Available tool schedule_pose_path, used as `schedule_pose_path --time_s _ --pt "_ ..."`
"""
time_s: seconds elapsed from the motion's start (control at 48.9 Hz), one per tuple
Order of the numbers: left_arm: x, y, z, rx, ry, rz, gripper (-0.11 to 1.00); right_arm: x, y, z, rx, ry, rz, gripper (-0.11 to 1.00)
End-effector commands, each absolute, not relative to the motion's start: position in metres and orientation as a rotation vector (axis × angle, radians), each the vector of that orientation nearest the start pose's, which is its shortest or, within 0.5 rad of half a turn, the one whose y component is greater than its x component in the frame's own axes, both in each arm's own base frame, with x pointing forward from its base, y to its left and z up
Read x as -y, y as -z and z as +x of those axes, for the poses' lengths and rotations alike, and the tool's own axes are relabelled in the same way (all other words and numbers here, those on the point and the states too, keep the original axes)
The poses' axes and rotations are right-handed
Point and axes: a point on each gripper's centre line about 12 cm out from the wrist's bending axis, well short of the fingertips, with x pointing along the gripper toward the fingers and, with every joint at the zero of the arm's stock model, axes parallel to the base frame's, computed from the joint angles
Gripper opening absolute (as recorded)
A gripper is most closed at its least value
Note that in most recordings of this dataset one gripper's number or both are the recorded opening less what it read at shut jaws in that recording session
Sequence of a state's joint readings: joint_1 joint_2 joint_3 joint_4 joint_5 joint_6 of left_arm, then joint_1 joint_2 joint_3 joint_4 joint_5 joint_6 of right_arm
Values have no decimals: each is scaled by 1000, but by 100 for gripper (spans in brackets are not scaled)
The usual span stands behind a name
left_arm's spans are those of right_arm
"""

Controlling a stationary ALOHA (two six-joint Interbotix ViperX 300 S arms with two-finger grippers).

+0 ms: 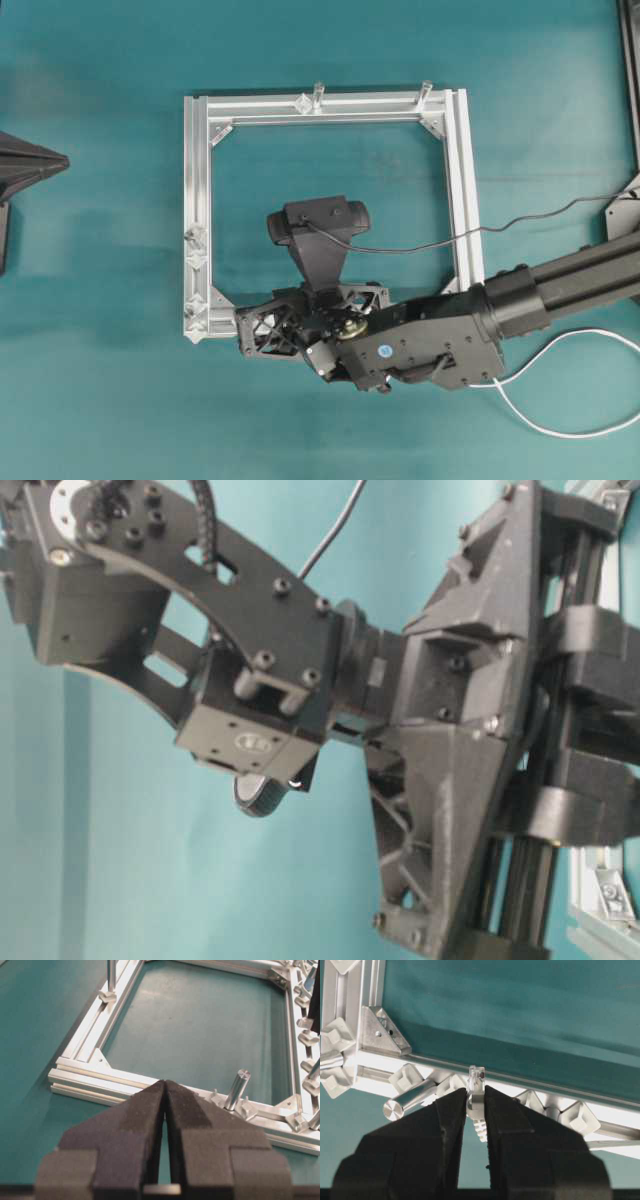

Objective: Move the cable alternately left and right between 8 closely spaced pins so it hooks onto each one.

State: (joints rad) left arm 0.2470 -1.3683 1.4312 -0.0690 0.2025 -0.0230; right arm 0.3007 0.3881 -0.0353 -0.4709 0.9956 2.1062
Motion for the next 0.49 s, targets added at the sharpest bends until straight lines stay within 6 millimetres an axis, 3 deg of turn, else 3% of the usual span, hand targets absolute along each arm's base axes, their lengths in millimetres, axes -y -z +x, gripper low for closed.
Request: schedule_pose_path --time_s 0.0,0.245,0.47 --pt "-31 -201 130 -240 -242 -130 0 -100 -188 473 -699 1047 1176 14" --pt "-31 -200 130 -241 -242 -130 0 -99 -187 473 -708 1041 1161 14" --pt "-31 -200 129 -240 -242 -130 0 -86 -187 476 -705 1054 1150 14"
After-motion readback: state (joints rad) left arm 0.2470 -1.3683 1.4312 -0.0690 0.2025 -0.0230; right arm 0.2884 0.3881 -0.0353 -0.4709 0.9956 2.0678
